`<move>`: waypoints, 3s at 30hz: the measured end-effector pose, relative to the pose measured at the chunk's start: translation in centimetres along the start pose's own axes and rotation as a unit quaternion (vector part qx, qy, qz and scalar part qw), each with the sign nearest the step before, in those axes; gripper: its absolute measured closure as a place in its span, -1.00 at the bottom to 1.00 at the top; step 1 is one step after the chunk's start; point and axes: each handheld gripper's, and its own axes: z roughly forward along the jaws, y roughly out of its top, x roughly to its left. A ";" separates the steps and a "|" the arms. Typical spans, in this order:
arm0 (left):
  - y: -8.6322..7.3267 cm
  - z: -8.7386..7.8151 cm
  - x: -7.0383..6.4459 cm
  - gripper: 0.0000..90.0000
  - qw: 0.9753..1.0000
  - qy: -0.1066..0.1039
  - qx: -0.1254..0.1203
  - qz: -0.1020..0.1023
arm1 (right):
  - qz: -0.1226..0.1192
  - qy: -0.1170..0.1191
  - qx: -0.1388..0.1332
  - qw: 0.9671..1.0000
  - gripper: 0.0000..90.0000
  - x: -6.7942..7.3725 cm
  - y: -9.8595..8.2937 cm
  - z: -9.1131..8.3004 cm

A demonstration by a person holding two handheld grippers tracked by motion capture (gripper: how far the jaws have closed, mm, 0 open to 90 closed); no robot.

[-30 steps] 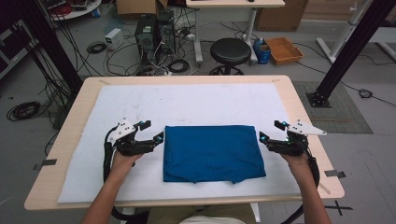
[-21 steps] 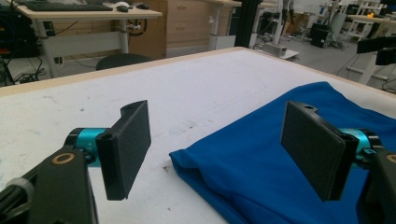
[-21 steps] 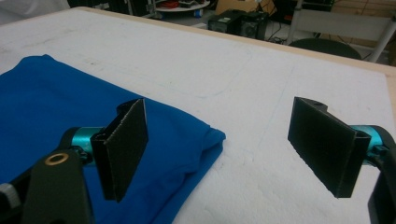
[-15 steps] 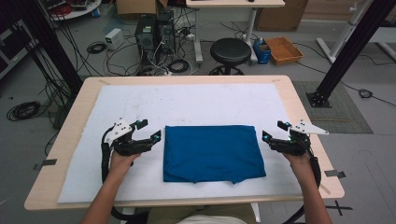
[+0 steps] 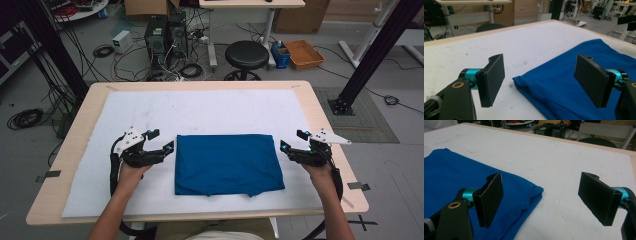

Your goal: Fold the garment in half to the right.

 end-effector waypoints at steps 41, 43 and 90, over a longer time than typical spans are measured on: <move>-3.9 -0.2 -7.7 0.63 0.975 0.062 0.208 -0.049 | -0.014 0.033 0.014 0.999 -0.56 1.6 0.4 1.2; -3.9 -0.2 -7.6 0.66 0.974 0.060 0.210 -0.056 | -0.021 0.049 0.015 0.998 -0.56 2.5 0.9 1.6; -2.6 -0.7 -6.6 0.90 0.978 0.006 0.193 -0.081 | -0.224 0.201 0.244 0.922 0.93 23.6 8.6 25.9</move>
